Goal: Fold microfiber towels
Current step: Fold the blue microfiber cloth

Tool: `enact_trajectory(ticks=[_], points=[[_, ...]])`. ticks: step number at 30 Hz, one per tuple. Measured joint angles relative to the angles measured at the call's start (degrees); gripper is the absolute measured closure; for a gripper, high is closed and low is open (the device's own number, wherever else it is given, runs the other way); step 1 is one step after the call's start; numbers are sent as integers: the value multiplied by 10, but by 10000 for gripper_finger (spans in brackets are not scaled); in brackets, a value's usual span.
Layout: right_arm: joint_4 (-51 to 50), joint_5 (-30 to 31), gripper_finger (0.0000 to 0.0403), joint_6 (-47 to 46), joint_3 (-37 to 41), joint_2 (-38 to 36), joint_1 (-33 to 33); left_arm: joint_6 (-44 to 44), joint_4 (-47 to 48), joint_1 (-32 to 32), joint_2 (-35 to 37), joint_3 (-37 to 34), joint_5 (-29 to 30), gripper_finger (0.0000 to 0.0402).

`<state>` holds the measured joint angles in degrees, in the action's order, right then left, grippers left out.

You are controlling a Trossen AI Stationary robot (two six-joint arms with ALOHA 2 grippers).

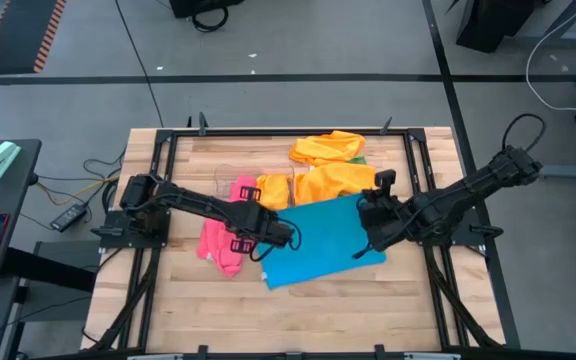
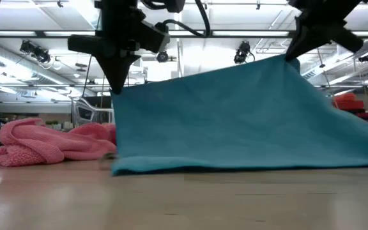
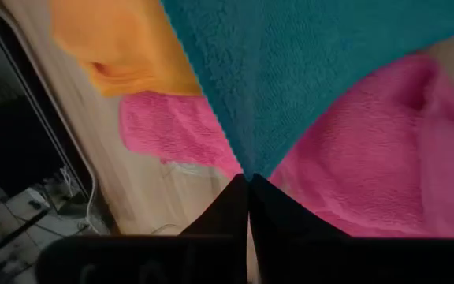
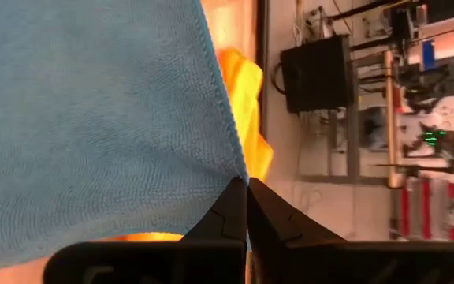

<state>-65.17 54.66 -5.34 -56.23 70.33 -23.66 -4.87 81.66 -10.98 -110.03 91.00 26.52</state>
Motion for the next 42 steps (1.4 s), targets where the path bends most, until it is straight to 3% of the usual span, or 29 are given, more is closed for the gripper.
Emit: enact_trajectory(ticks=[11, 15, 19, 23, 26, 30, 36, 42], points=[[22, -18, 395, 53, 49, 0, 59, 11, -38, 1, 2, 0, -14, 386], [19, -31, 395, 39, 52, 0, 50, 21, -33, -7, 3, 0, -70, 394], [14, -168, 395, -12, 16, 0, 9, 10, -27, -37, 17, 4, -156, 394], [25, -337, 395, -144, -39, 0, -46, -12, -24, -84, 22, 44, -190, 394], [51, -407, 395, -228, -69, 0, -98, -11, -31, -123, 23, 97, -221, 396], [113, -471, 395, -243, -97, 0, -155, 15, -58, -165, 23, 169, -234, 392], [189, -504, 395, -167, -139, 0, -232, 50, -78, -199, 23, 261, -232, 396], [174, -451, 395, -127, -180, 0, -272, 68, -54, -207, 23, 305, -231, 396]])
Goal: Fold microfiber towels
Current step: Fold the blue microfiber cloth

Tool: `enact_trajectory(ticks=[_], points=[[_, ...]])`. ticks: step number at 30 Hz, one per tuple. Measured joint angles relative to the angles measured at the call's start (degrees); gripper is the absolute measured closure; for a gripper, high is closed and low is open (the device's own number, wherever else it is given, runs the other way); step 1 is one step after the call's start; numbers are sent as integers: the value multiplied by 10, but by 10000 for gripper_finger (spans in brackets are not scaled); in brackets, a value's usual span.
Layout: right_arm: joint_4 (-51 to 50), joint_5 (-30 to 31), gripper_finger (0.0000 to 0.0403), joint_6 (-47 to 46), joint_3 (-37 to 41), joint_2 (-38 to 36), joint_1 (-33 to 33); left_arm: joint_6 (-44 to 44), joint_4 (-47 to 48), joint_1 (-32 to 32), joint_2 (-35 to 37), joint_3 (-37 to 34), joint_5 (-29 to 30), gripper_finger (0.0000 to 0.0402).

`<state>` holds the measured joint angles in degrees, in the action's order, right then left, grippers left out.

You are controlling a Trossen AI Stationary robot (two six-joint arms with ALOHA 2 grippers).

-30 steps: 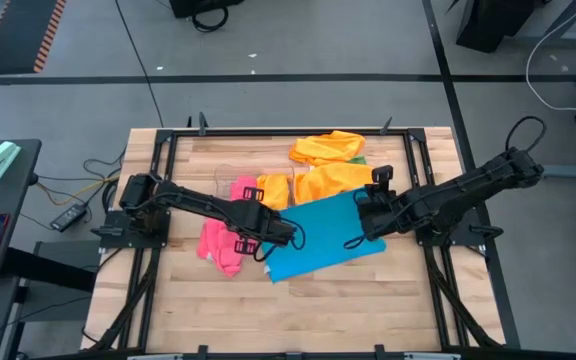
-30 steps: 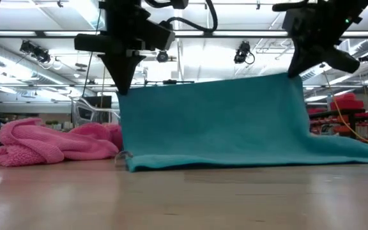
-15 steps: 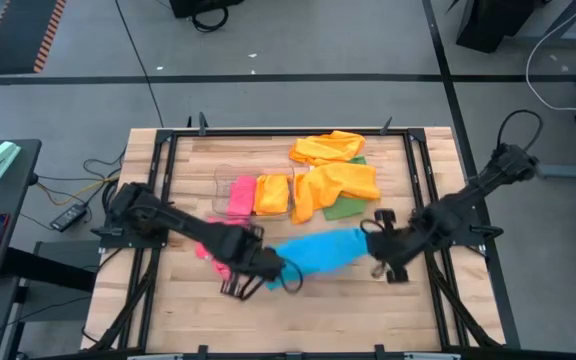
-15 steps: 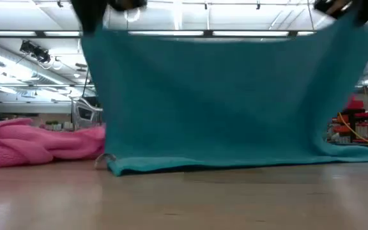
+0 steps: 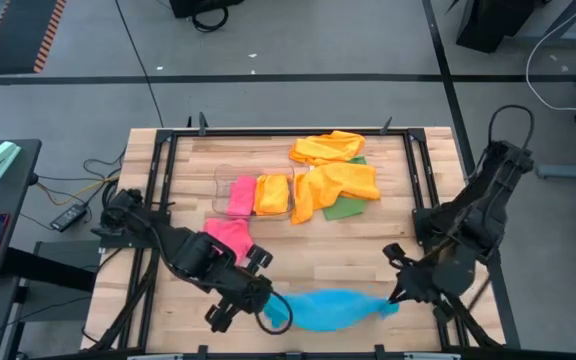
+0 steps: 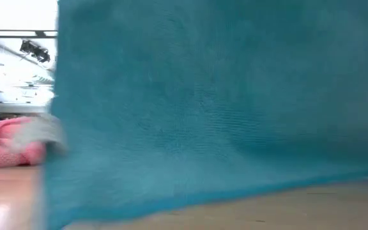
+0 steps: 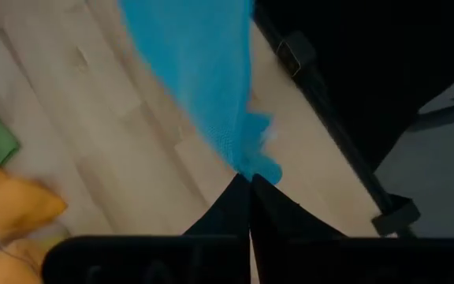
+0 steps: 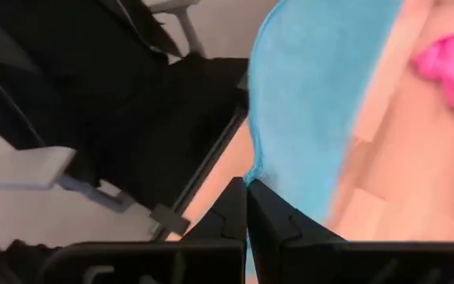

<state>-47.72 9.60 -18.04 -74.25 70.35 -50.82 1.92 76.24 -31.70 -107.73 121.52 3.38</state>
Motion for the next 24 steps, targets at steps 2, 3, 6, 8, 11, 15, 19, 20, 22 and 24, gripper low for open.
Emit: enact_trajectory(ticks=[2, 3, 6, 8, 11, 15, 19, 20, 22, 24], points=[[-25, 41, 395, -3, -7, 0, 1, 0, 24, 5, 3, 1, 13, 397], [-41, 63, 395, -11, -8, 0, 5, -3, 31, 10, 4, 0, 21, 396], [-97, 122, 395, -34, 2, 0, 36, -28, 73, 26, 3, -1, 53, 392], [-118, 140, 395, -43, 23, 0, 70, -41, 82, 42, -4, 0, 60, 394], [-127, 142, 395, -41, 63, 0, 128, -43, 75, 63, -11, -34, 60, 397], [-123, 146, 395, -15, 116, 0, 200, -42, 67, 89, -10, -120, 61, 392], [-106, 193, 395, 27, 160, 0, 260, -37, 69, 112, -8, -198, 107, 397], [-95, 207, 395, 44, 172, 0, 273, -43, 69, 118, -6, -213, 120, 397], [-59, 217, 395, 88, 197, 0, 296, -47, 56, 132, 1, -241, 127, 393], [-21, 214, 395, 136, 223, 0, 314, -50, 35, 142, 3, -262, 128, 389]])
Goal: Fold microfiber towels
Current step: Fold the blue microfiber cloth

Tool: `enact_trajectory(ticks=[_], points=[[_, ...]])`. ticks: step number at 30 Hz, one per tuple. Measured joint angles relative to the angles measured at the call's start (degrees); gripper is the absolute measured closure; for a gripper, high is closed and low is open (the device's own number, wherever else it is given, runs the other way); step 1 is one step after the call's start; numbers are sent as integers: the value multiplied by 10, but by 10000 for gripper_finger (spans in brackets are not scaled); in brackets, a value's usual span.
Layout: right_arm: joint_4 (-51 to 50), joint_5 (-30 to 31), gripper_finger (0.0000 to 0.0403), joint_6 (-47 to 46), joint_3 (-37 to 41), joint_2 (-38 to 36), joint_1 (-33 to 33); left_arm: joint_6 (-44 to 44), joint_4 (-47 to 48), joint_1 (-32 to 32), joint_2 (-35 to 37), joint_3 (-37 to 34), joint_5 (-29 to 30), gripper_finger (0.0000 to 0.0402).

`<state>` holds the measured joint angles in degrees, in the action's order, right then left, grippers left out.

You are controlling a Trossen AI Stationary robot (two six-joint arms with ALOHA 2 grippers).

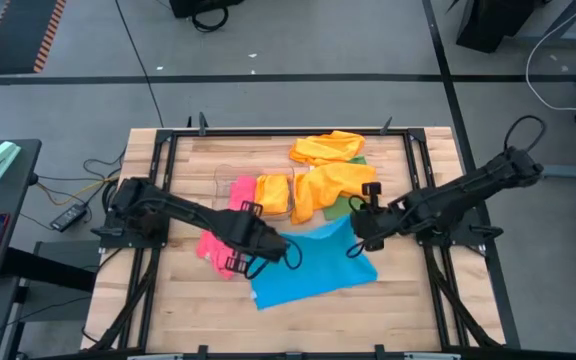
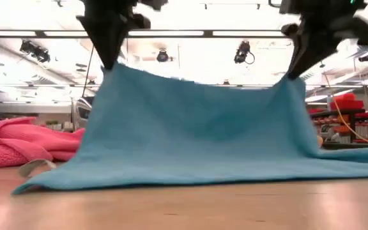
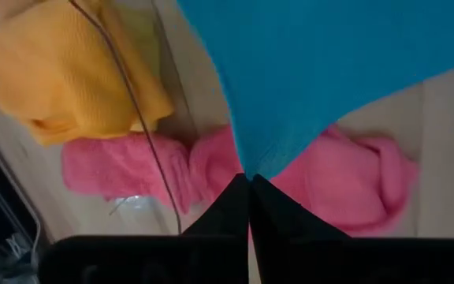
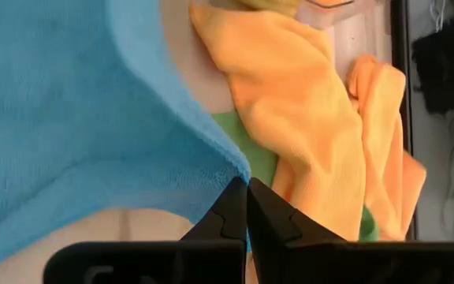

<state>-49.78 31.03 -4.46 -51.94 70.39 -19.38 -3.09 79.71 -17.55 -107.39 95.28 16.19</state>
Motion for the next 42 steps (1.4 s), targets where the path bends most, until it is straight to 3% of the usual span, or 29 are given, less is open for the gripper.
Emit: enact_trajectory(ticks=[4, 10, 17, 25, 30, 37, 42], points=[[52, -3, 395, 66, 38, 0, 25, 7, -41, 9, -1, -36, -8, 393], [62, 9, 395, 90, 62, 0, 38, 12, -93, 10, -1, -68, -12, 391], [62, 13, 395, 90, 63, 0, 0, 9, -161, -4, -1, -84, -93, 395], [62, -23, 395, 38, 63, 0, -109, -8, -241, -42, -1, -124, -171, 383], [62, -46, 395, -20, 63, 4, -160, -27, -307, -71, -2, -146, -181, 394], [64, -70, 395, -74, 64, 47, -183, -41, -337, -85, -21, -156, -181, 382], [75, -122, 395, -105, 64, 86, -183, -42, -348, -87, -33, -156, -181, 390]])
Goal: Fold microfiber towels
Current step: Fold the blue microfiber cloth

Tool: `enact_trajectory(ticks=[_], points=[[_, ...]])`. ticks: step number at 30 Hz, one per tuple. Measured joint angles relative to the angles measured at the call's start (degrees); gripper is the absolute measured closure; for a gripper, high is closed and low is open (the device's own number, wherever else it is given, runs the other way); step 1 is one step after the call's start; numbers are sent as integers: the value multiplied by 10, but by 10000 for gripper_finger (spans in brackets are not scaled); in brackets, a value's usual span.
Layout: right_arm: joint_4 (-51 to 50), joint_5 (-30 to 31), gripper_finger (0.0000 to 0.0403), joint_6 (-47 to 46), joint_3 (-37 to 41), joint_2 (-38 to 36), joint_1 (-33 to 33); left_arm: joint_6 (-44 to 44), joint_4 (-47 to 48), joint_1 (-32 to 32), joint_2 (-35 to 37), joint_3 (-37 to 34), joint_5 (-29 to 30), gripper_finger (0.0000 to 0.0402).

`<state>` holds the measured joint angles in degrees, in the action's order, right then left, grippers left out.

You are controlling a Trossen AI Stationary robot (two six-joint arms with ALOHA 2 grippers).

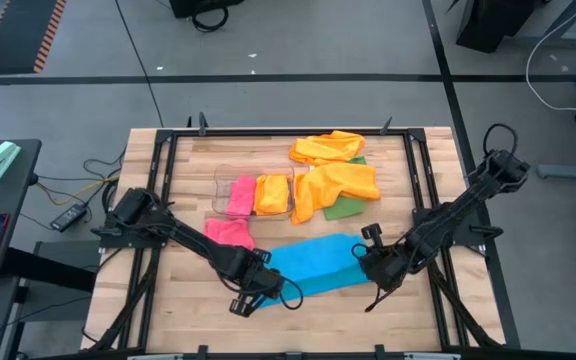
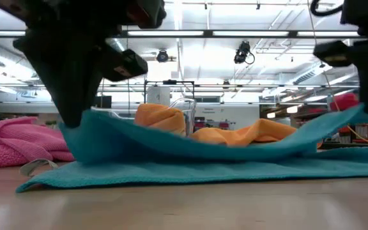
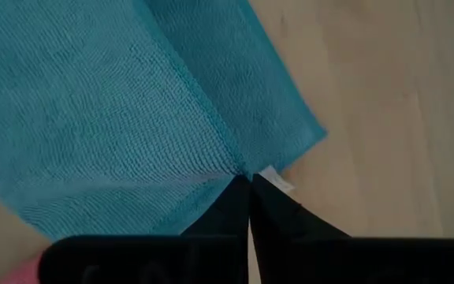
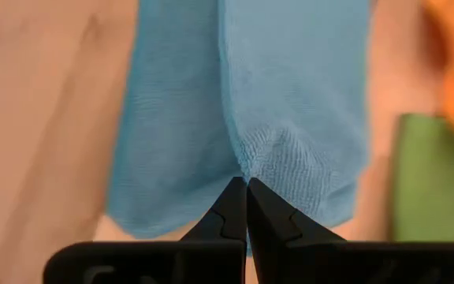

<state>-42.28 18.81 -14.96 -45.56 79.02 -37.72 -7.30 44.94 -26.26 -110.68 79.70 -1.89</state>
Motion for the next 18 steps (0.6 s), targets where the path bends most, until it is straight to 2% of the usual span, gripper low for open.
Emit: enact_trajectory(ticks=[5, 12, 18], points=[[5, -60, 395, -79, 0, 11, -7, -7, -21, -1, 0, 0, -7, 394], [9, -70, 391, -147, 0, 42, -28, -11, -44, -8, -17, 0, -14, 381], [22, -95, 347, -203, 0, 89, -41, -11, -49, -10, -32, 0, -18, 392]])
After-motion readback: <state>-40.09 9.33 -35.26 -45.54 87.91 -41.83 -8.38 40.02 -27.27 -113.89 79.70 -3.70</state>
